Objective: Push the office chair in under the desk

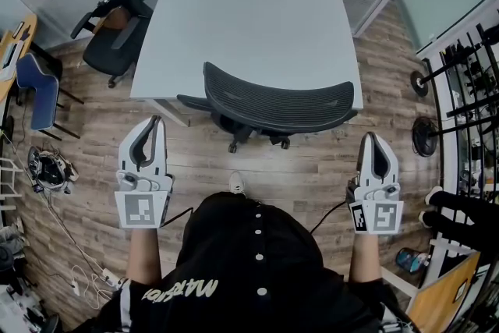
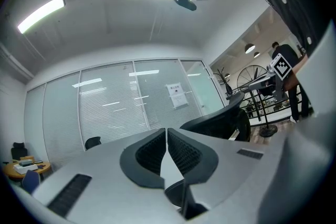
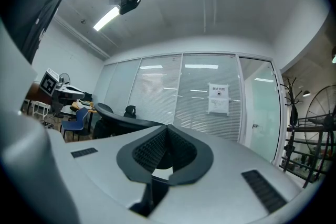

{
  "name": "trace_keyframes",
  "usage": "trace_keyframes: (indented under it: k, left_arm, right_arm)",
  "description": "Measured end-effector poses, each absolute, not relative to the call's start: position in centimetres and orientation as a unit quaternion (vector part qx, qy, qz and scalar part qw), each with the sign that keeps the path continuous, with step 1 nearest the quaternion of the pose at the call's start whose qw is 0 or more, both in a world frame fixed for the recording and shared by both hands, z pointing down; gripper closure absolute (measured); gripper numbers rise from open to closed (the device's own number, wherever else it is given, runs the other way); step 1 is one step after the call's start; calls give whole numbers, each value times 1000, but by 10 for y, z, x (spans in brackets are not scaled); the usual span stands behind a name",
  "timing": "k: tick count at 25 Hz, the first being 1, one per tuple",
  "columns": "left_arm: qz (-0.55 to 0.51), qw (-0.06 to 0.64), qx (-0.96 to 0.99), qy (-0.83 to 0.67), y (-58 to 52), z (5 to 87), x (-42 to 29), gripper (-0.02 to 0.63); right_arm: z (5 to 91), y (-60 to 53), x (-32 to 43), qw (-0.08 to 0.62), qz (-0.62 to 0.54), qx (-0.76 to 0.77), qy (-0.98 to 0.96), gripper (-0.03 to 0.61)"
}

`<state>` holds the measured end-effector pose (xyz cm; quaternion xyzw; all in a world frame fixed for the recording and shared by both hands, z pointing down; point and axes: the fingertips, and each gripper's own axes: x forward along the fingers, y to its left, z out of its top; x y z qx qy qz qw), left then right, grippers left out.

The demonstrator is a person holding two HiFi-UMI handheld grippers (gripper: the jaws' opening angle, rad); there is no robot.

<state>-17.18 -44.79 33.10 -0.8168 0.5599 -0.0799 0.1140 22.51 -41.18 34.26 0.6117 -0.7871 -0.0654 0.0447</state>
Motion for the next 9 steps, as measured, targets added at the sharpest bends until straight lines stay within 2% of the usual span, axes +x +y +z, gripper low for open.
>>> trace_keyframes:
  k: [9]
  left_arm:
    - [-78,118,-821,553,-452,329,-167,588]
  right_arm:
    - [340,-417,219,46,-70,609,-789,551]
